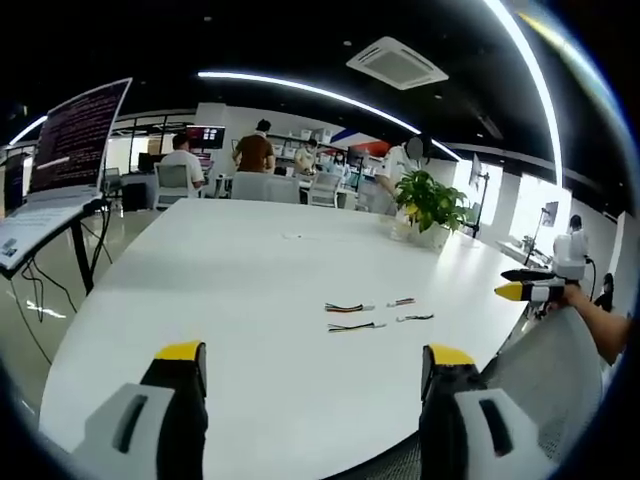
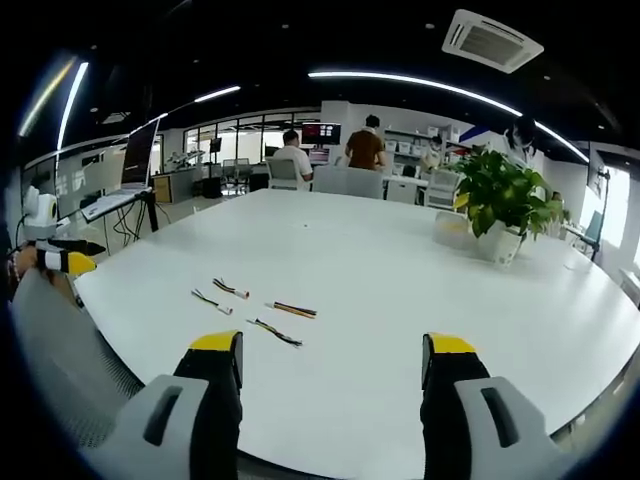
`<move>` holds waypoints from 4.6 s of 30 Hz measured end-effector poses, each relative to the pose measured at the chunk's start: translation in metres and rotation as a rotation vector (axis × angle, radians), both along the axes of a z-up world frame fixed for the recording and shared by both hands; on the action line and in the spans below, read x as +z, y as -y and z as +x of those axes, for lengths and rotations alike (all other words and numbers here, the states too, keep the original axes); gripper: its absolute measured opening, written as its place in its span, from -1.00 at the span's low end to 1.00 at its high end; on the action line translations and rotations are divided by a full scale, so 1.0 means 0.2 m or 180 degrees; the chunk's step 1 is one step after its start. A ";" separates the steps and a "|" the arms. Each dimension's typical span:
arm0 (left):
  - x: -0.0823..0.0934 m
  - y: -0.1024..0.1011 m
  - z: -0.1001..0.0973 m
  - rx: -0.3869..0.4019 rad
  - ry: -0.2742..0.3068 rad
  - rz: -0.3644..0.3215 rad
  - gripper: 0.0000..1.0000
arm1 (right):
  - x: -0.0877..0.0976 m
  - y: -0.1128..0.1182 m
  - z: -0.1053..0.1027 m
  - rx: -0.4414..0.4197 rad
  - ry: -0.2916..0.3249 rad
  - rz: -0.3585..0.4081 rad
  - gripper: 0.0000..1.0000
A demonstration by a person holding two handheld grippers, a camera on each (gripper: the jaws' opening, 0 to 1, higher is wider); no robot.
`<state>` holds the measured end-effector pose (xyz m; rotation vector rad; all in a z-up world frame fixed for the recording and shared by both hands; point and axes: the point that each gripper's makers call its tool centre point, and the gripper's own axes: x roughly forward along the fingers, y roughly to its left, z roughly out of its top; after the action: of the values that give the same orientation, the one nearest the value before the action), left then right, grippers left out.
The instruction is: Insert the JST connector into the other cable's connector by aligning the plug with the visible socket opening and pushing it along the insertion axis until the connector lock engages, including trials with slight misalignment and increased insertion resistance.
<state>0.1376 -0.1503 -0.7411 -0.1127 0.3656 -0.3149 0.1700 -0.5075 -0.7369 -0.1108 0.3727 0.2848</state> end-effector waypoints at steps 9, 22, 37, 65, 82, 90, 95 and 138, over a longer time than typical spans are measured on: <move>0.02 -0.01 0.00 0.0031 0.0054 -0.0041 0.72 | -0.01 0.00 0.00 0.0017 -0.0016 -0.0015 0.41; 0.02 -0.01 0.00 0.0033 0.0053 -0.0043 0.71 | -0.01 -0.01 0.00 0.0042 -0.0028 -0.0018 0.39; 0.00 -0.02 0.01 0.0053 -0.0016 -0.0001 0.71 | -0.02 -0.01 0.00 0.0059 -0.0059 -0.0047 0.39; 0.17 0.00 0.10 -0.0048 0.0152 0.0005 0.82 | 0.17 0.01 0.07 0.0056 0.0078 -0.0123 0.44; 0.47 0.01 0.32 -0.0173 0.0612 0.0174 0.83 | 0.54 -0.09 0.21 0.0353 0.0517 -0.0085 0.40; 0.62 0.01 0.45 -0.0260 0.0867 0.0278 0.85 | 0.64 -0.11 0.30 0.0439 0.0664 -0.0141 0.34; 0.66 0.00 0.51 -0.0233 0.0948 0.0308 0.89 | 0.69 -0.10 0.37 0.0401 0.0716 -0.0115 0.35; 0.32 0.27 1.04 -0.0714 0.0686 0.0146 0.89 | 0.42 -0.26 0.89 0.0675 0.0354 0.0506 0.46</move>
<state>0.3458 -0.2053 -0.6764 0.0080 0.1711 -0.5350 0.3476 -0.4547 -0.6524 -0.0096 0.2266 0.5144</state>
